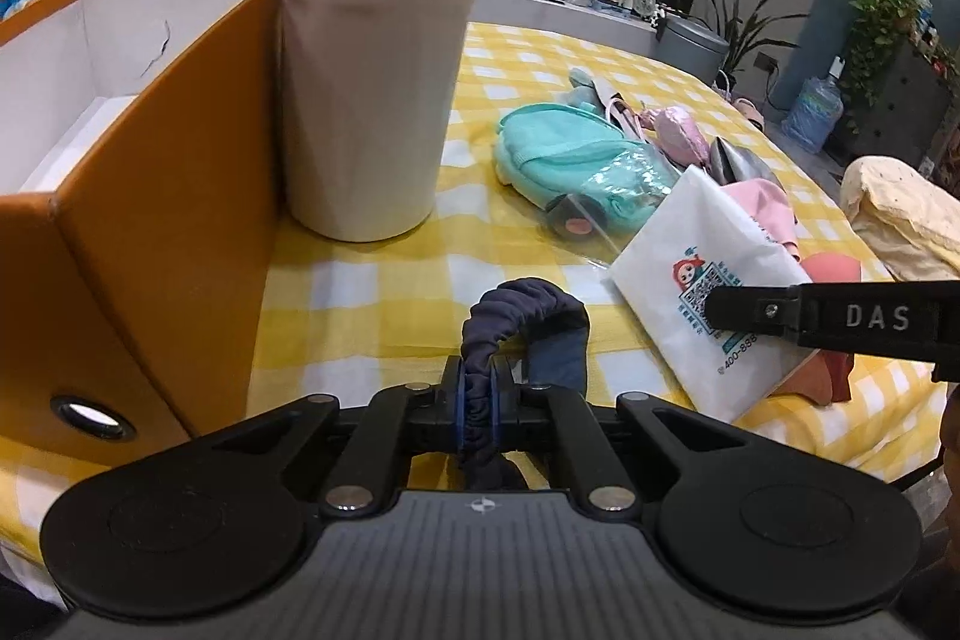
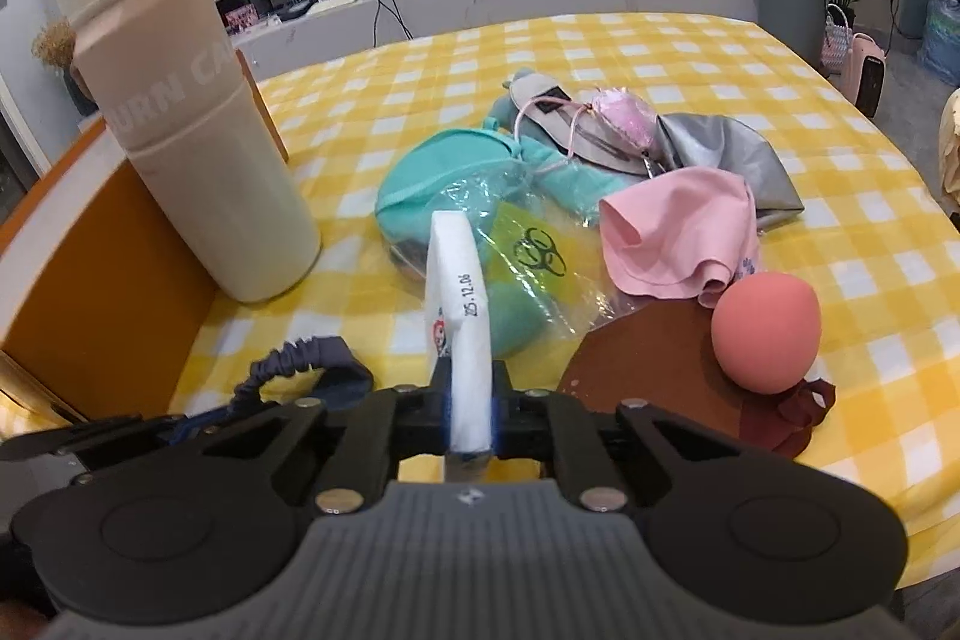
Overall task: Organize soft objects
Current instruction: 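Carry the navy headband and white packet over the orange shoebox with both grippers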
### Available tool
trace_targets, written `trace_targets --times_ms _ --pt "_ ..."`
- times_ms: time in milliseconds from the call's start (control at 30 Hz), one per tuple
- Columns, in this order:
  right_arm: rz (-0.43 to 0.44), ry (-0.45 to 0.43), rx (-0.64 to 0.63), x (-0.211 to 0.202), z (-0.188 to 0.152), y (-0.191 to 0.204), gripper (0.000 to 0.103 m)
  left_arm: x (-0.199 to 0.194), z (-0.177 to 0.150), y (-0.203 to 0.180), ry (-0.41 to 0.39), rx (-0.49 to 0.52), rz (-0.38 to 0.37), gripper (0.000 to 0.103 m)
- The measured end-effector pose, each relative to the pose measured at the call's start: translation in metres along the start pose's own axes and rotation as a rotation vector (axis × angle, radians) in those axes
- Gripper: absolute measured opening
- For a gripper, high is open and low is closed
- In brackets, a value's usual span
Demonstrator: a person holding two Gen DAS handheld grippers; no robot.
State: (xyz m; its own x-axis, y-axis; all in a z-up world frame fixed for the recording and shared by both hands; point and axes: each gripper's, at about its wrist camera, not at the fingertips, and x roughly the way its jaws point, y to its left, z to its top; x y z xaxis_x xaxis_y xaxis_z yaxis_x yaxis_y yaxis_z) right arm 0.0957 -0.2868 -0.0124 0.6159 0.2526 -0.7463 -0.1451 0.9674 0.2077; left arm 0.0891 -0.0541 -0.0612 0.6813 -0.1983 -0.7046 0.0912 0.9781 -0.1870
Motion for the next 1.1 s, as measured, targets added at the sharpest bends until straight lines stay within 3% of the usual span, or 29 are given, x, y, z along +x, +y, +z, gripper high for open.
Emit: trace_targets --times_ms 433,600,900,1100 --pt "0.046 -0.092 0.019 -0.027 0.013 0.002 0.008 -0.041 0.015 -0.008 -0.065 -0.05 -0.067 0.007" --pt "0.045 -0.128 0.032 -0.04 0.015 -0.001 0.008 -0.066 0.021 -0.014 -0.123 -0.032 -0.085 0.007" --pt "0.012 -0.168 0.07 -0.06 0.01 -0.015 0.008 -0.105 0.03 -0.012 -0.202 -0.039 -0.067 0.007" --pt "0.015 -0.227 0.086 -0.079 0.01 -0.02 0.009 -0.133 0.032 -0.011 -0.209 -0.044 -0.067 0.008"
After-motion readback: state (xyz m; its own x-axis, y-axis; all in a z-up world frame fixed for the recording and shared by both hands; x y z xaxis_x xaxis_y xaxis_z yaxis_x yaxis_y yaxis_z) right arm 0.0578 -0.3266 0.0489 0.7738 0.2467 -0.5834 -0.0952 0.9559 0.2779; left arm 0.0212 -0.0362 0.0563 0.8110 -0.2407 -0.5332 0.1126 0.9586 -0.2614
